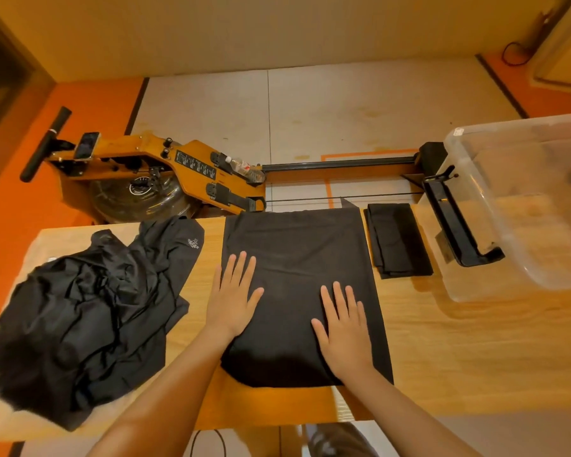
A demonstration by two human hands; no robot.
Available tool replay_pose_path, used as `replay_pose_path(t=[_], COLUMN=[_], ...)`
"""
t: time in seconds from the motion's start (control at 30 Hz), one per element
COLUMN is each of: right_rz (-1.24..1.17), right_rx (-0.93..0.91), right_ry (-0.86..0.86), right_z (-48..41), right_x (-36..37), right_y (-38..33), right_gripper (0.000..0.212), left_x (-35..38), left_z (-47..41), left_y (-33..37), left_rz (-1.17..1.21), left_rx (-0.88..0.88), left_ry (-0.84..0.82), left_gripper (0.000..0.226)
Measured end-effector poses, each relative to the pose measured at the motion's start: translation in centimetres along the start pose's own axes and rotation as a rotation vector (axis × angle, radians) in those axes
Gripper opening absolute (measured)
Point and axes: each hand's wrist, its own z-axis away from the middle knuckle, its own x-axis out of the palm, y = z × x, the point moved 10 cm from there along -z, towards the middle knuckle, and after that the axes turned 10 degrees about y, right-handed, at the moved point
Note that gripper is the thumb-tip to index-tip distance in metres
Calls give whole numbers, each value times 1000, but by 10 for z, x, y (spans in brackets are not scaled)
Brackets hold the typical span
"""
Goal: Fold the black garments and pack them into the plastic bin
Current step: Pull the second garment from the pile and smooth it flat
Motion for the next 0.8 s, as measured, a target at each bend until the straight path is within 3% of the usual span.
replay_pose_path(t=[0.13,0.27,0.4,0.57,0.67,0.8], right_rz=[-34,-119,-80,-139,-143,-134], right_rx=[-13,236,281,327,380,464], right_ry=[113,150,100,195,219,162], right_z=[20,50,72,82,76,64], right_x=[-23,-35,-29,-36,-46,-49], right_y=[17,63,74,76,79,89], right_gripper=[60,58,61,54,41,23], left_x=[-15,-26,-8,-20,-38,-15], left_z=[47,116,148,159,155,144], left_y=[4,-17,-22,-24,-24,-33], left_rz=[199,401,282,318,504,840], left_rx=[-179,-480,-499,-524,-620,-923], left_ry=[92,191,43,113,188,64], left_gripper=[69,81,94,47,20,34])
